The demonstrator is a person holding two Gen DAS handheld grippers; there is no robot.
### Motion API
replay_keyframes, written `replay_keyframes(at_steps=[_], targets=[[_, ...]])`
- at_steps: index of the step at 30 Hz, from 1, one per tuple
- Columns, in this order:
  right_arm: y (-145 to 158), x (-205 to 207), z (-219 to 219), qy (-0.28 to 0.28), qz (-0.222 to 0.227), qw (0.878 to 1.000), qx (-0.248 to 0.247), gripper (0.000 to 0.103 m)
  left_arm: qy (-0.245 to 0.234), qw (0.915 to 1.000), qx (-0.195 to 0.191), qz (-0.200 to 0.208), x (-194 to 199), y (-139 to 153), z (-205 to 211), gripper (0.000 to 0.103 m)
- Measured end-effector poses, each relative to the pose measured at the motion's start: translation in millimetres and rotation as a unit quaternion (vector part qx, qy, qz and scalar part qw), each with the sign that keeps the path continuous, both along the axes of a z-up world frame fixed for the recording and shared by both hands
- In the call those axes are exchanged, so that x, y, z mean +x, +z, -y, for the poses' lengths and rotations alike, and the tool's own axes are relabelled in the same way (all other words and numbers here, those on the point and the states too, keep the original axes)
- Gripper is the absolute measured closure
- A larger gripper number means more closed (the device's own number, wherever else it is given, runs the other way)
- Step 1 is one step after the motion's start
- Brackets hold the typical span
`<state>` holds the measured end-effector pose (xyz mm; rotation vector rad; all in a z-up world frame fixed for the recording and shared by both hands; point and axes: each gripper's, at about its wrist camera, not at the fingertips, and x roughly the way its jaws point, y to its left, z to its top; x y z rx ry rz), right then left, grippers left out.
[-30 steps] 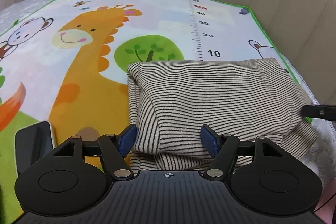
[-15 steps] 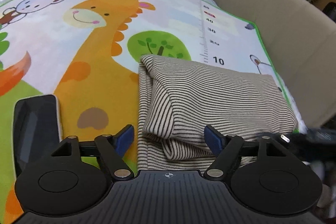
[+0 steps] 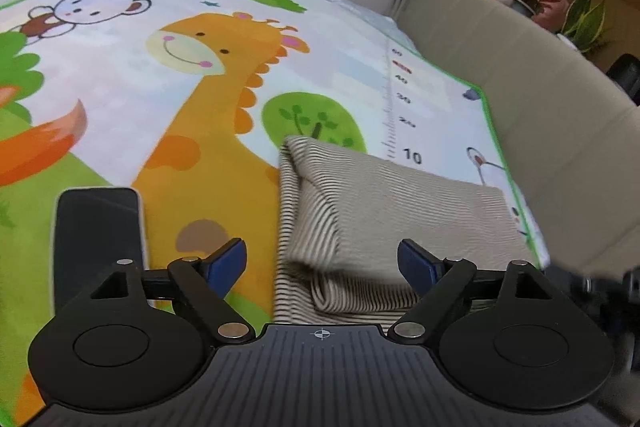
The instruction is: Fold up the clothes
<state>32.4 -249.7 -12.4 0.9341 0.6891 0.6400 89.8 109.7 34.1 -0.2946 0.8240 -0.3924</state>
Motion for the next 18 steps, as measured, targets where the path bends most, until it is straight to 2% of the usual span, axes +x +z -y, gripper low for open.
replay_keyframes(at_steps=[1,4,7,8,9,10,11,15,18], targets=[[2,-5,-5,0.006,0.007,1.000,-0.011,0.100,-0.004,1.0000,-0.001,0.000,0,0,3,0.016],[-12,-12,-9,0.005,-0.015,0.998,-0.056,0.100,-0.016,0.9998,0.004,-0.005,-2,-3,14,0.016],[-16,-17,-5,-0.003,-0.019,0.991,-0.131,0.095,-0.021,0.9996,0.009,-0.019,-3,-9,21,0.016],[-17,-19,-4,-0.003,-0.021,0.990,-0.138,0.095,-0.019,0.9994,0.010,-0.026,-2,-13,23,0.015],[-19,-21,-1,-0.005,-0.030,0.990,-0.139,0.087,-0.013,0.9993,0.013,-0.032,-1,-17,24,0.015],[-20,-22,7,-0.018,-0.041,0.989,-0.138,0.070,-0.005,0.9993,0.019,-0.032,1,-20,24,0.015],[-21,-22,15,-0.032,-0.052,0.989,-0.137,0.063,0.005,0.9992,0.027,-0.029,4,-23,25,0.016],[-31,-12,46,-0.102,-0.082,0.984,-0.119,0.051,0.029,0.9966,0.078,0.005,20,-31,36,0.016],[-52,7,50,-0.118,-0.112,0.983,-0.091,0.048,0.009,0.9968,0.079,0.003,30,-36,49,0.024]])
